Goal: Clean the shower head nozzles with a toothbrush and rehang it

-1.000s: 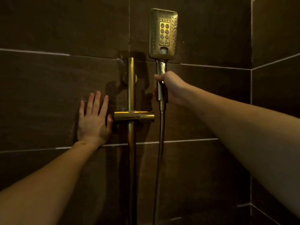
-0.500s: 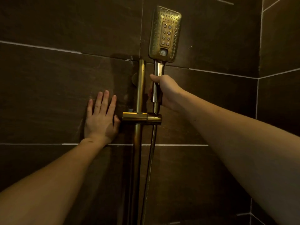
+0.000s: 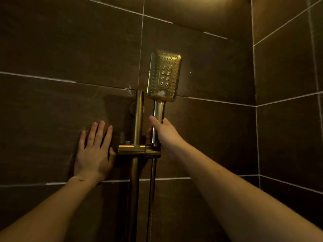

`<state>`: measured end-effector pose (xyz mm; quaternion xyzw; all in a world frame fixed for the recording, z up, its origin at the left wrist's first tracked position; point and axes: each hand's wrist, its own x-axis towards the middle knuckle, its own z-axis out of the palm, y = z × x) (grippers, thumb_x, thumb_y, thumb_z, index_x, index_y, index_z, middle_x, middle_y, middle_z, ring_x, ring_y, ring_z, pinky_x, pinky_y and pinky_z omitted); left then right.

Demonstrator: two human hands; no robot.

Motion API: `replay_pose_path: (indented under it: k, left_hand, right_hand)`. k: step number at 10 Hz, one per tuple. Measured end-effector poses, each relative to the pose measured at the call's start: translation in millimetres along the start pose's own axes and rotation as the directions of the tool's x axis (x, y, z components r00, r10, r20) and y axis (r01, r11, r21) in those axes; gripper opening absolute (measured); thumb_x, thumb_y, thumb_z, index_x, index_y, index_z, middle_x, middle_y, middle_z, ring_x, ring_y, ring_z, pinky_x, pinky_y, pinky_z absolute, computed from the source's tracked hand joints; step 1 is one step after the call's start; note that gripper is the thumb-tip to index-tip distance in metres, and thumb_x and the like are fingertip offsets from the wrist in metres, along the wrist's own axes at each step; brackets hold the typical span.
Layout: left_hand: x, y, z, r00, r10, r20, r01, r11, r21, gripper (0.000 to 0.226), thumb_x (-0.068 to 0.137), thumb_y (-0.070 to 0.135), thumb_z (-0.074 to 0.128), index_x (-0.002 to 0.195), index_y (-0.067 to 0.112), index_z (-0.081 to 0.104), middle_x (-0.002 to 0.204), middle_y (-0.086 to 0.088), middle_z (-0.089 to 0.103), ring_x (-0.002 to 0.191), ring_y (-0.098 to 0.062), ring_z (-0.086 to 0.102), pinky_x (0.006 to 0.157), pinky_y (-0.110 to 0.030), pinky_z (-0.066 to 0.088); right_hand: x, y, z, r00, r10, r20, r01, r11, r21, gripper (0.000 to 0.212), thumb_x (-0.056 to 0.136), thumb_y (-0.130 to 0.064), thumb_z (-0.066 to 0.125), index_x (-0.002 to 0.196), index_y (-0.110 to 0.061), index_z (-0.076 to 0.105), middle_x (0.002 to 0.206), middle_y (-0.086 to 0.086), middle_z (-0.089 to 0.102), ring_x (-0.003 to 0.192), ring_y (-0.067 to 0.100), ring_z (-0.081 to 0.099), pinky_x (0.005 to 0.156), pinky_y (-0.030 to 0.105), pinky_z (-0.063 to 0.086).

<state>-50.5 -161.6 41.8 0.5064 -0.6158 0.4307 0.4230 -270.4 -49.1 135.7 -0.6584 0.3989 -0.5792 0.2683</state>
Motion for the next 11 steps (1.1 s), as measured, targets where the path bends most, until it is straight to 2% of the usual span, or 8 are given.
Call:
replay_pose_path:
  k: [1,3,5,7,8,9,10,11]
  left_hand:
    - [2.6,0.8,-1.6,1.0,0.0,0.031,0.001,1.0,-0.007,0.071,0.089,0.038,0.031,0.156,0.013,0.025,0.165,-0.014,0.017,0.153,-0.03,0.008,0.12,-0.056,0.013]
    - [0.9,3.1,-11.2,0.995,0.006,0.1,-0.008,1.0,0.013,0.071,0.092,0.039,0.029,0.158,0.013,0.02,0.167,-0.014,0.012,0.154,-0.03,0.005,0.122,-0.055,0.01]
    - [-2.9,0.3,-18.7,0.986,0.028,0.167,-0.029,1.0,0.007,0.074,0.095,0.047,0.023,0.159,0.015,0.009,0.168,-0.014,0.001,0.155,-0.03,-0.003,0.123,-0.053,0.005]
    - [-1.5,-4.9,-36.6,0.957,0.065,0.284,-0.067,0.998,-0.005,0.077,0.098,0.052,0.029,0.159,0.019,-0.004,0.166,-0.011,-0.015,0.153,-0.028,-0.015,0.125,-0.05,0.002]
    - [3.4,-5.0,-50.6,0.918,0.068,0.39,-0.065,0.998,-0.022,0.081,0.099,0.053,0.036,0.158,0.022,-0.01,0.165,-0.009,-0.023,0.152,-0.026,-0.021,0.125,-0.049,0.0]
    - [10.6,-3.4,-64.5,0.88,0.053,0.472,-0.029,0.998,-0.058,0.086,0.097,0.051,0.044,0.159,0.024,-0.008,0.166,-0.008,-0.022,0.153,-0.026,-0.019,0.125,-0.049,0.003]
    - [-0.6,2.2,-83.8,0.878,-0.008,0.479,0.062,0.993,-0.096,0.076,0.096,0.046,0.046,0.16,0.03,0.006,0.169,-0.007,-0.006,0.155,-0.025,-0.006,0.124,-0.05,0.01]
    - [-36.2,13.2,-107.7,0.876,-0.132,0.464,0.26,0.939,-0.225,0.068,0.098,0.04,0.047,0.158,0.032,0.016,0.166,-0.009,0.016,0.153,-0.028,0.014,0.121,-0.051,0.021]
  right_hand:
    - [1.5,4.9,1.3,1.0,-0.022,-0.021,0.022,0.999,-0.024,0.031,0.099,-0.044,0.048,0.114,-0.017,0.051,0.079,0.0,0.063,0.08,0.019,0.063,0.093,0.05,0.051]
    - [2.8,6.6,6.6,0.998,-0.051,-0.047,0.048,0.997,-0.055,0.031,0.099,-0.04,0.048,0.115,-0.013,0.048,0.071,0.001,0.062,0.077,0.022,0.062,0.094,0.057,0.05]
    - [-5.3,5.7,4.8,0.997,-0.069,-0.028,0.067,0.995,-0.068,0.029,0.102,-0.038,0.045,0.12,-0.015,0.045,0.08,0.0,0.062,0.077,0.015,0.063,0.086,0.044,0.053]
    - [-12.3,12.3,4.0,0.992,-0.121,-0.039,0.116,0.986,-0.118,0.026,0.103,-0.035,0.043,0.117,-0.013,0.047,0.09,0.001,0.062,0.077,0.007,0.063,0.057,0.015,0.049]
    - [-15.1,12.2,2.6,0.994,-0.109,-0.031,0.105,0.987,-0.12,0.029,0.103,-0.038,0.043,0.117,-0.013,0.048,0.099,0.008,0.065,0.089,0.016,0.067,0.066,0.022,0.054]
    - [-18.4,6.5,2.0,0.998,-0.069,-0.004,0.068,0.984,-0.165,0.033,0.103,-0.041,0.041,0.119,-0.014,0.048,0.102,0.006,0.066,0.092,0.017,0.066,0.073,0.03,0.054]
    - [-35.6,14.4,4.3,1.0,-0.025,-0.015,0.021,0.975,-0.22,0.043,0.101,-0.045,0.042,0.131,-0.014,0.042,0.112,0.003,0.063,0.105,0.021,0.063,0.094,0.041,0.049]
    - [-72.5,38.0,6.4,0.99,0.134,-0.039,-0.137,0.986,-0.097,0.055,0.102,-0.044,0.043,0.147,-0.019,0.025,0.123,-0.007,0.051,0.103,0.01,0.052,0.088,0.031,0.037]
